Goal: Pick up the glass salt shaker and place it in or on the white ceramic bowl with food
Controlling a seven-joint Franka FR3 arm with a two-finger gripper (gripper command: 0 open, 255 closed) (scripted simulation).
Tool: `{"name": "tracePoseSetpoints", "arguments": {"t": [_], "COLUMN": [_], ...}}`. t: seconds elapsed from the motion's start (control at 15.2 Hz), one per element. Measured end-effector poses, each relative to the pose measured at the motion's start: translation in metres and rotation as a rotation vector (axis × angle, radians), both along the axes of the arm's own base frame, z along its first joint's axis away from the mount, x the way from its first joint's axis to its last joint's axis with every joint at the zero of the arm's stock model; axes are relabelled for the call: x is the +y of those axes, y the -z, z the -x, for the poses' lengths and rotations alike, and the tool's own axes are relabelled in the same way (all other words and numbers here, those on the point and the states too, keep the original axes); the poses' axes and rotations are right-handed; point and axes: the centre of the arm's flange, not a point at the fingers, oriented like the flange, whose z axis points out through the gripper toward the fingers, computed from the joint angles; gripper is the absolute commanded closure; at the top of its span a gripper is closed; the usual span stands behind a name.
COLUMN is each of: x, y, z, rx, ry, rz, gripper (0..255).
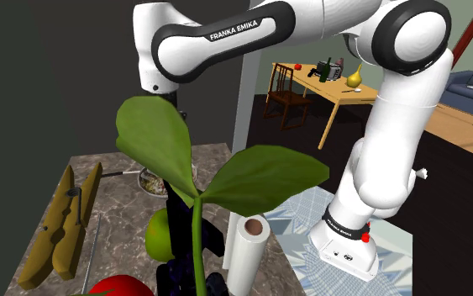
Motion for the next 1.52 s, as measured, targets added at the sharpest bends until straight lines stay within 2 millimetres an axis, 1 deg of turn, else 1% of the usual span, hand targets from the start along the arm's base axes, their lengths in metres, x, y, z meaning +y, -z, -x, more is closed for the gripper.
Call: {"name": "tracePoseSetpoints", "arguments": {"t": [0.13,0.46,0.53,0.92,0.99,1.19,1.32,1.52], "x": [0.000,0.000,0.000,0.000,0.001,0.000,0.000,0.000], "y": [0.004,0.005,0.005,0.005,-0.001,-0.035,-0.042,-0.045], "z": [0.000,0.000,0.000,0.000,0.000,-0.001,0.000,0.000], "rx": [0.000,0.000,0.000,0.000,-0.001,-0.002,-0.002,-0.001], "ry": [0.000,0.000,0.000,0.000,0.000,0.000,0.000,0.000], "rz": [0.000,0.000,0.000,0.000,-0.001,-0.001,-0.001,0.000], "gripper": [255,255,0,0,0,0,0,0]}}
